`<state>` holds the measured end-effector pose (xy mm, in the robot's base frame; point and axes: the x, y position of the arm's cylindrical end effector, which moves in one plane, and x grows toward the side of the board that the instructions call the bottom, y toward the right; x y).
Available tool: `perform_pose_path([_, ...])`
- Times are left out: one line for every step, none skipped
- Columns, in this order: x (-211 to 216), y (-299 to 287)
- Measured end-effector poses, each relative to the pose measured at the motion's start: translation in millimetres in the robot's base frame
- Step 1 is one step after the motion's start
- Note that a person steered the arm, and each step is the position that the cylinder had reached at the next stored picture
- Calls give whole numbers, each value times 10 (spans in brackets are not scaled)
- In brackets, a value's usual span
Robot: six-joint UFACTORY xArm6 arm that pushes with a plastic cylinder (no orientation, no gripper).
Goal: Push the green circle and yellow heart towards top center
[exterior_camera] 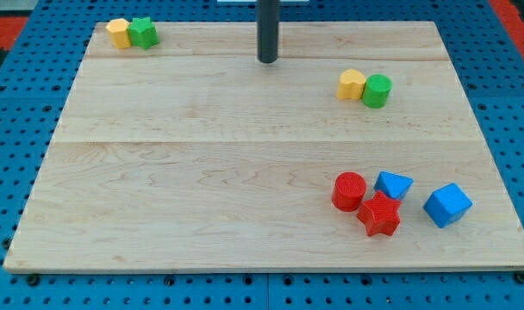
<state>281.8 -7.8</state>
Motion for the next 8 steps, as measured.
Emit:
perform_pose_path([119, -1])
perform_pose_path([397, 74])
perform_pose_path([456, 534])
perform_pose_path([901, 325])
perform_pose_path([1245, 746])
perform_pose_path([1244, 1558])
perform_pose_path([1222, 2141])
perform_pose_path([930, 2026])
